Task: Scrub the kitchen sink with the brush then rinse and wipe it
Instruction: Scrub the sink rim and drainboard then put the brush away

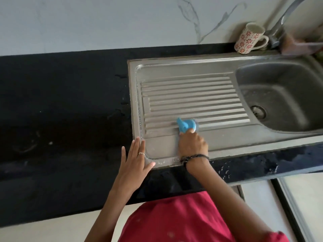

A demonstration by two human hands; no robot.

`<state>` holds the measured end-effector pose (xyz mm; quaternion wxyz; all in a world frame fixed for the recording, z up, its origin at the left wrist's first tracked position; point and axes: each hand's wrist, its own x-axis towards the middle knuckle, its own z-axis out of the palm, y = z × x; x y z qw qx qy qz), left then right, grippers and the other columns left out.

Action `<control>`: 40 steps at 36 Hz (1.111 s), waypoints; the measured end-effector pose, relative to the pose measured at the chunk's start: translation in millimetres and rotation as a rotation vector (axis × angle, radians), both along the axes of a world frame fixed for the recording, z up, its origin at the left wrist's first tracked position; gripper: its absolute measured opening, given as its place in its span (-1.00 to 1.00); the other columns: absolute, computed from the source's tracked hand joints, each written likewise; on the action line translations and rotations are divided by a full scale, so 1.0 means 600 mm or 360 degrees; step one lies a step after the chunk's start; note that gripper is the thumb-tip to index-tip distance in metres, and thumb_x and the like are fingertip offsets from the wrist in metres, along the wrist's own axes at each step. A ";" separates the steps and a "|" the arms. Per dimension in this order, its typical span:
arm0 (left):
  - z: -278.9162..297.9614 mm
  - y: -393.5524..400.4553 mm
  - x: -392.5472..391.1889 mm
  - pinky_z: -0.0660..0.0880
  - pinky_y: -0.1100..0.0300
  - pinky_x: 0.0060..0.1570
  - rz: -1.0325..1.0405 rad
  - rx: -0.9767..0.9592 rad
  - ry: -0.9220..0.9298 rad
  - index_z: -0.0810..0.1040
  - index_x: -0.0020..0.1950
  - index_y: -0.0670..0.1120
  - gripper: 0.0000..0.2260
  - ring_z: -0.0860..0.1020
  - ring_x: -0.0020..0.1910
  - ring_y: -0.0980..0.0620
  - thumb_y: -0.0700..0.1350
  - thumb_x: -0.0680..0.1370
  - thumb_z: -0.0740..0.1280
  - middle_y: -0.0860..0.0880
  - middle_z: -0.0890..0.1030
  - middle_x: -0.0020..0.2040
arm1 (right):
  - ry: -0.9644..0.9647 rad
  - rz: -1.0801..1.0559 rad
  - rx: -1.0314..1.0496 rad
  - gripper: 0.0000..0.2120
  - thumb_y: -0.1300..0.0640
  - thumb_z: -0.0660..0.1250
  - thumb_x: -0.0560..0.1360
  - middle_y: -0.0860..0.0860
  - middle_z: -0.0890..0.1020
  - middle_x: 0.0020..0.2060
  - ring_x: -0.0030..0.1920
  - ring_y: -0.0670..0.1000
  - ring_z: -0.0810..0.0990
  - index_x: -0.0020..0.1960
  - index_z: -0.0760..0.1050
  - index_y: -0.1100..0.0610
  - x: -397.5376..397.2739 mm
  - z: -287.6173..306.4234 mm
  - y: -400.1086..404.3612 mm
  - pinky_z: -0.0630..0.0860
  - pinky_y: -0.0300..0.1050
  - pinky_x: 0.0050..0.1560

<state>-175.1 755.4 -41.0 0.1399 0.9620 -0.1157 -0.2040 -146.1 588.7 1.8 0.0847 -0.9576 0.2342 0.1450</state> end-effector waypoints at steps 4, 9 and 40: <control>0.001 -0.002 0.004 -0.38 0.05 0.37 0.0034 -0.0042 -0.0040 -0.25 0.52 -0.15 -0.28 -0.32 0.45 0.09 0.10 0.59 0.14 -0.09 -0.23 0.54 | 0.0070 0.0322 0.0241 -0.64 -0.01 -0.01 0.64 0.11 0.59 0.05 0.07 0.11 0.60 0.23 0.32 0.24 -0.011 0.005 0.084 0.50 -0.06 -0.04; 0.007 -0.006 0.017 -0.42 0.09 0.33 0.0038 -0.0063 -0.0013 -0.26 0.51 -0.15 -0.28 -0.32 0.47 0.06 0.13 0.60 0.10 -0.09 -0.27 0.53 | 0.0026 0.0158 0.0084 -0.62 -0.03 -0.04 0.64 0.10 0.60 0.06 0.10 0.14 0.60 0.25 0.30 0.22 -0.018 0.015 0.016 0.51 -0.04 -0.02; -0.001 -0.077 0.004 -0.46 0.02 0.31 0.0033 0.0057 0.0069 -0.26 0.50 -0.17 -0.31 -0.40 0.37 0.12 0.14 0.60 0.06 -0.07 -0.29 0.52 | -0.0001 -0.0395 -0.0233 -0.69 0.08 0.00 0.64 0.23 0.60 0.02 0.06 0.21 0.60 0.16 0.34 0.31 -0.043 0.006 -0.271 0.51 0.00 -0.05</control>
